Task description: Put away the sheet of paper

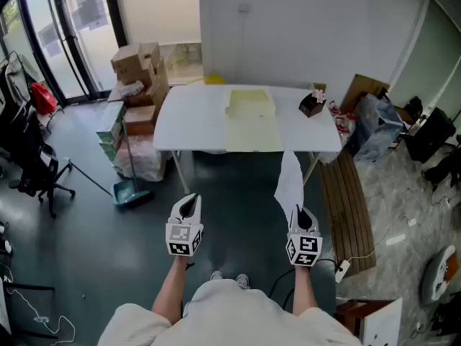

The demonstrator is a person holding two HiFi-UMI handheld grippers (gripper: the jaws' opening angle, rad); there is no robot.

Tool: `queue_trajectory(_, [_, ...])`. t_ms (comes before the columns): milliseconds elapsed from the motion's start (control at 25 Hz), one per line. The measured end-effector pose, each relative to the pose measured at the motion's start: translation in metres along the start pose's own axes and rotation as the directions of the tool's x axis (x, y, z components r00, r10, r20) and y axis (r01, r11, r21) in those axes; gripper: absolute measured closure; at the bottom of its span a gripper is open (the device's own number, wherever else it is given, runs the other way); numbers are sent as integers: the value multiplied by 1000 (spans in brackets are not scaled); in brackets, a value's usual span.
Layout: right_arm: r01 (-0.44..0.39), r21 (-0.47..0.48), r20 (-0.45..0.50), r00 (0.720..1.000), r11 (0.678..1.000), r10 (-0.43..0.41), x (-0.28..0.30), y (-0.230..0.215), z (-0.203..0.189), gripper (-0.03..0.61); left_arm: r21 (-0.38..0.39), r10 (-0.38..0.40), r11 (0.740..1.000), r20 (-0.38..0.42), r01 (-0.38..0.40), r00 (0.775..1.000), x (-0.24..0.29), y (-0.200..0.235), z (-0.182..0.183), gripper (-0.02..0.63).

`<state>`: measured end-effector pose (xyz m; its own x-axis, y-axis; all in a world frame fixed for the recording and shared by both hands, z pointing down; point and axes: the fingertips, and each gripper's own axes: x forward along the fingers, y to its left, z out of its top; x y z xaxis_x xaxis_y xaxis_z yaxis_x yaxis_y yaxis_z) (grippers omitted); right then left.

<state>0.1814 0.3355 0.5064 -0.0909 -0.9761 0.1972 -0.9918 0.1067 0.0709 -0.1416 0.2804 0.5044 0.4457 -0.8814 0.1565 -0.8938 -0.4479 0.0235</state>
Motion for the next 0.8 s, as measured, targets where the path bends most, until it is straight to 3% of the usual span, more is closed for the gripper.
queue_trajectory(800, [-47,17,5,999,999,47,18,-10,-3,576,-6,9,1000,-7,-9,1000,20,-21,1,614])
